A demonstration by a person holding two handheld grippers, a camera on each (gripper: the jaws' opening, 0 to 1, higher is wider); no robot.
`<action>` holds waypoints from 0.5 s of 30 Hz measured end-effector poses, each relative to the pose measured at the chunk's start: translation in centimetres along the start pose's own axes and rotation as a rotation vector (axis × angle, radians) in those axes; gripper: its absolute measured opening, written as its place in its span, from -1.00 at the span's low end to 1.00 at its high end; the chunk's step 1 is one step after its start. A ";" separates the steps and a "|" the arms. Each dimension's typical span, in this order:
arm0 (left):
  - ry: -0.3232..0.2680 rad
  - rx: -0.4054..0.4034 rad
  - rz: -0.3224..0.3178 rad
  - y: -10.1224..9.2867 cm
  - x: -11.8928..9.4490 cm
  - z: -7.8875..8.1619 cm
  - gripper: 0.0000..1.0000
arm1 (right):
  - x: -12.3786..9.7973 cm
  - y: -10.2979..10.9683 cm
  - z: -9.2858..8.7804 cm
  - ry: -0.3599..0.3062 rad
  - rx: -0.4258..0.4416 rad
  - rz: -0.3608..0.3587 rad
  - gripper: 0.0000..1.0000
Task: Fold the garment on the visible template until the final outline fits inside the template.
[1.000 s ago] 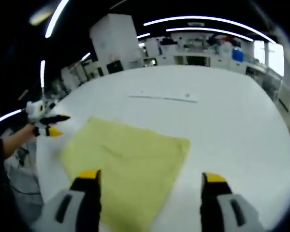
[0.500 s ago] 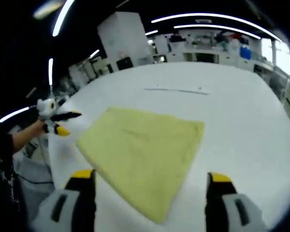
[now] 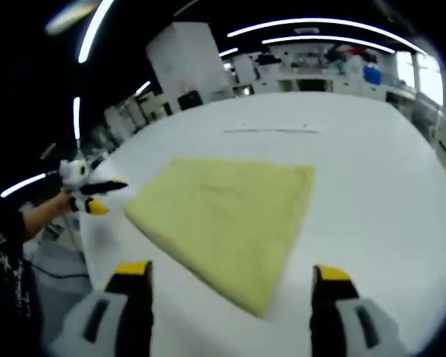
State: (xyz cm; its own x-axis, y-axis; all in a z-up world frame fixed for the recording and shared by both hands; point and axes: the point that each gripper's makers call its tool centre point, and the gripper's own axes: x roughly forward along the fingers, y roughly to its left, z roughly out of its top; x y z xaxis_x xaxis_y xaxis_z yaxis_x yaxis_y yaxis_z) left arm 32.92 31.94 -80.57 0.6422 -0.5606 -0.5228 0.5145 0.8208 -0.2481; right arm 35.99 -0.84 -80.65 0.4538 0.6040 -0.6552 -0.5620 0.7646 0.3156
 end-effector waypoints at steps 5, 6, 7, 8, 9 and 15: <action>0.006 -0.038 -0.011 -0.4 0.1 -0.9 0.41 | 0.0 0.3 -1.5 0.011 0.005 -0.006 0.46; 0.007 -0.046 -0.010 -0.3 0.1 -1.1 0.39 | -0.1 0.3 -1.8 0.009 0.012 -0.008 0.42; 0.007 -0.050 -0.010 -0.3 0.2 -1.3 0.36 | 0.0 0.2 -1.9 0.008 0.017 -0.010 0.38; 0.007 -0.054 -0.010 -0.2 0.2 -1.4 0.30 | 0.0 0.2 -2.0 0.006 0.021 -0.011 0.35; 0.009 -0.061 -0.011 -0.1 0.2 -1.7 0.25 | 0.0 0.1 -2.2 0.004 0.028 -0.015 0.29; -0.011 -0.102 -0.009 -0.3 0.4 -1.8 -0.14 | 0.2 -0.7 -2.9 0.001 0.022 -0.039 -0.03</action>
State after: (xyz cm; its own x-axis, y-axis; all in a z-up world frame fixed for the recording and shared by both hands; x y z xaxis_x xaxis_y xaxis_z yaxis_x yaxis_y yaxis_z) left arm 32.06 31.70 -82.16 0.6440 -0.5689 -0.5115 0.4601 0.8222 -0.3351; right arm 34.50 -1.89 -83.02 0.4743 0.5734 -0.6681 -0.5282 0.7924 0.3051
